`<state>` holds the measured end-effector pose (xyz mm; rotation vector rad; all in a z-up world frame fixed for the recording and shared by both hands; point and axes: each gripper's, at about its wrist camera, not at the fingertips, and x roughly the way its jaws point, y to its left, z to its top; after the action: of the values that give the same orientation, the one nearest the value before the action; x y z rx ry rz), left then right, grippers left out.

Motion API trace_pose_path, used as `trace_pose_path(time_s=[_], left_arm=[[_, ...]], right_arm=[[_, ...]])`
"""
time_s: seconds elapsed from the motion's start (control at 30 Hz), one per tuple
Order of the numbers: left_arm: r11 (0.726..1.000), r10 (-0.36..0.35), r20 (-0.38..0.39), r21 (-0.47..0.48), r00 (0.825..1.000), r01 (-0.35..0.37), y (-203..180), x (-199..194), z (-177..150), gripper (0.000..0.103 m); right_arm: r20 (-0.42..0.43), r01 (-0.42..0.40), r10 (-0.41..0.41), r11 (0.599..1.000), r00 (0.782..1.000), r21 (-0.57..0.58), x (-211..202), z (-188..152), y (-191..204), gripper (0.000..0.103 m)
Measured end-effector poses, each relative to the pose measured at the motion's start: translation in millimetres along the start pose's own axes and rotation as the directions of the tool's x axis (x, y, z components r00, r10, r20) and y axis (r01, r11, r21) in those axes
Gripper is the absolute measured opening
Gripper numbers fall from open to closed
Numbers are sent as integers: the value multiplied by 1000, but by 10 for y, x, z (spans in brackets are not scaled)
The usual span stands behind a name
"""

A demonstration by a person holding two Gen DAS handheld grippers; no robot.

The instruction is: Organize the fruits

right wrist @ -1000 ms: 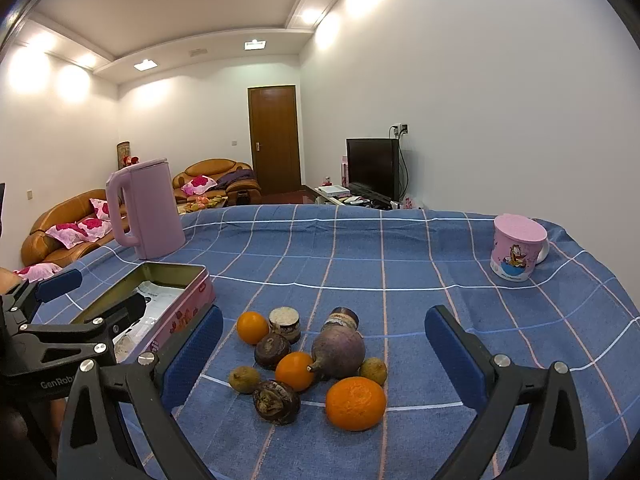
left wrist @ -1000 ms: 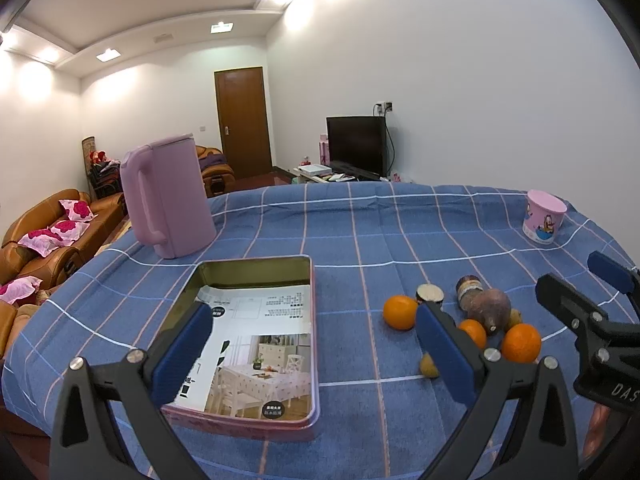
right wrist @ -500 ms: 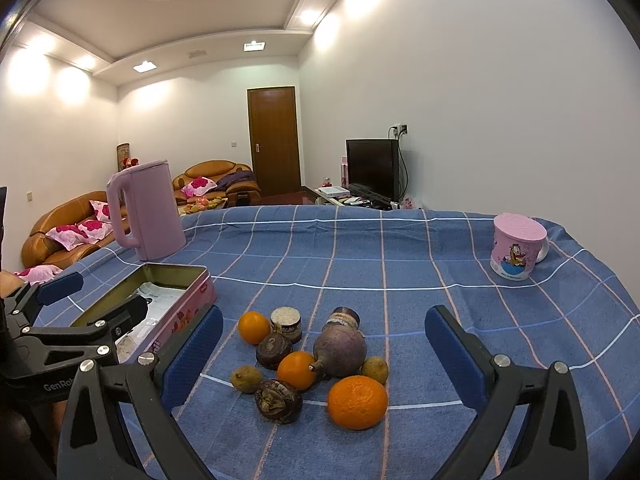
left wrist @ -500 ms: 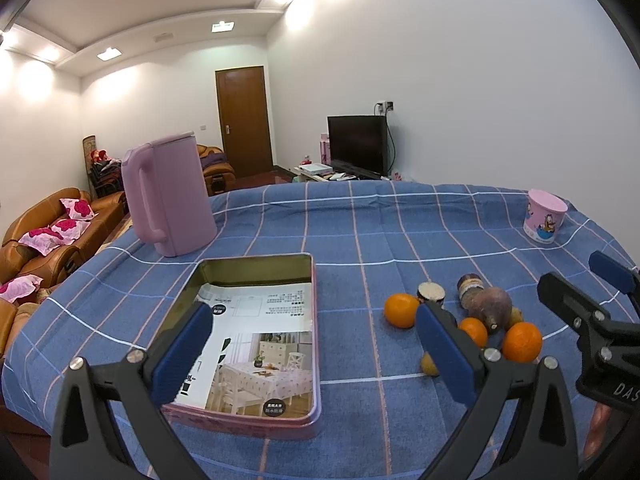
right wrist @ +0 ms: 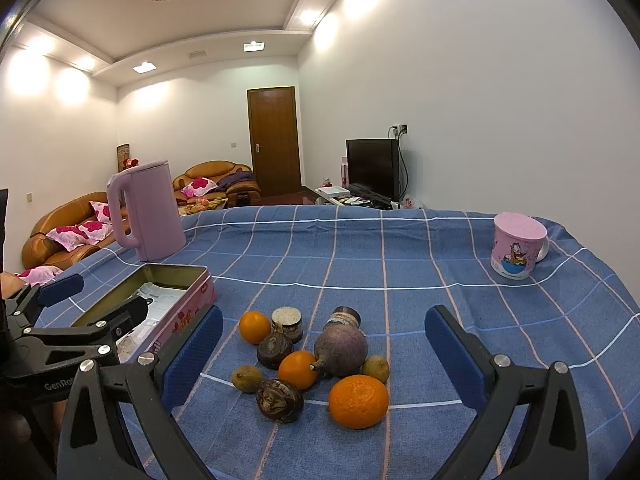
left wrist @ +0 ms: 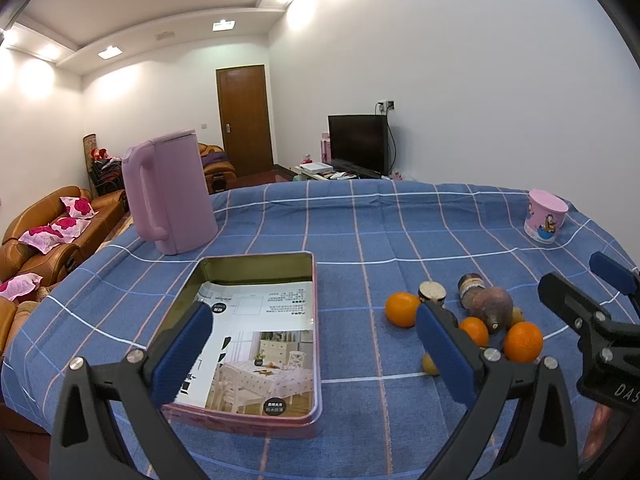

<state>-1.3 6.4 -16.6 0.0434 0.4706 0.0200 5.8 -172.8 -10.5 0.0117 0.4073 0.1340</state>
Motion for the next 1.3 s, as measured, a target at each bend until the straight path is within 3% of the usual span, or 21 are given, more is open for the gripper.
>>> trace_pose_path(time_s=[0.87,1.3], left_arm=[[1000,-4,0,6,1000,4,-37,0,0,103],[1000,-7,-31,28,999,8,-112,98,-62,103]], right_arm=[[-6,-1,1,1000,1000,-10,8,-4,28,102],[-60,76,-78,997,995,-29,146,-104,-100,102]])
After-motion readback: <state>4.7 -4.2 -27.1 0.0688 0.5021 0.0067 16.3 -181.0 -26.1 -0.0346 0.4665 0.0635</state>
